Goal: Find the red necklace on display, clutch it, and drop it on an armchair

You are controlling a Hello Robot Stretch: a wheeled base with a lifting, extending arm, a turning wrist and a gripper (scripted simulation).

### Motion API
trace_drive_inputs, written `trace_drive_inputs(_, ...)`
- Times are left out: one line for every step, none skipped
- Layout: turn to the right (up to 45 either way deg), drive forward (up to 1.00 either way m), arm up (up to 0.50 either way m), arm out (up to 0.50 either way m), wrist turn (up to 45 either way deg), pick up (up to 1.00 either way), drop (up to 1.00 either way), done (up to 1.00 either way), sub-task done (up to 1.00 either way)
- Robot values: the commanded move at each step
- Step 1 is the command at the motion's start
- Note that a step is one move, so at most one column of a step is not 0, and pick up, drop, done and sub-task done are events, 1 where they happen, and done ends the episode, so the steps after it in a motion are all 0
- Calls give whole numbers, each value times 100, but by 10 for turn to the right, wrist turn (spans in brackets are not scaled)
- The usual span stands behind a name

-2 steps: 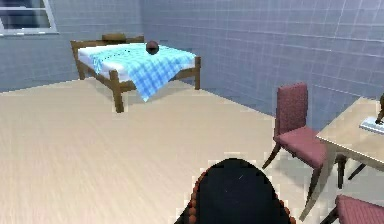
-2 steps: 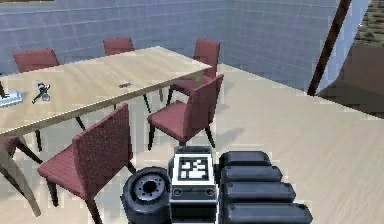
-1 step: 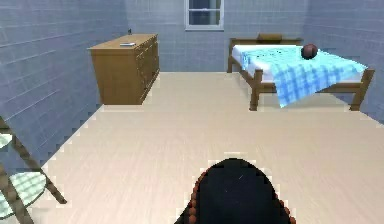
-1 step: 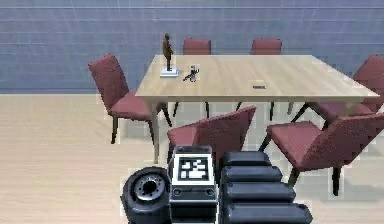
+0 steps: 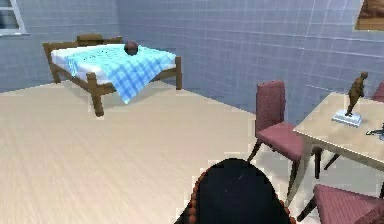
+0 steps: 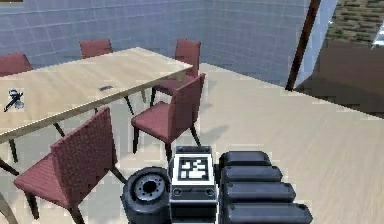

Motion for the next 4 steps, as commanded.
trace_drive_inputs(420,0,0,0,0,0,0,0,0)
trace_drive_inputs(-450,0,0,0,0,0,0,0,0)
trace_drive_inputs(-450,0,0,0,0,0,0,0,0)
trace_drive_inputs(-30,0,0,0,0,0,0,0,0)
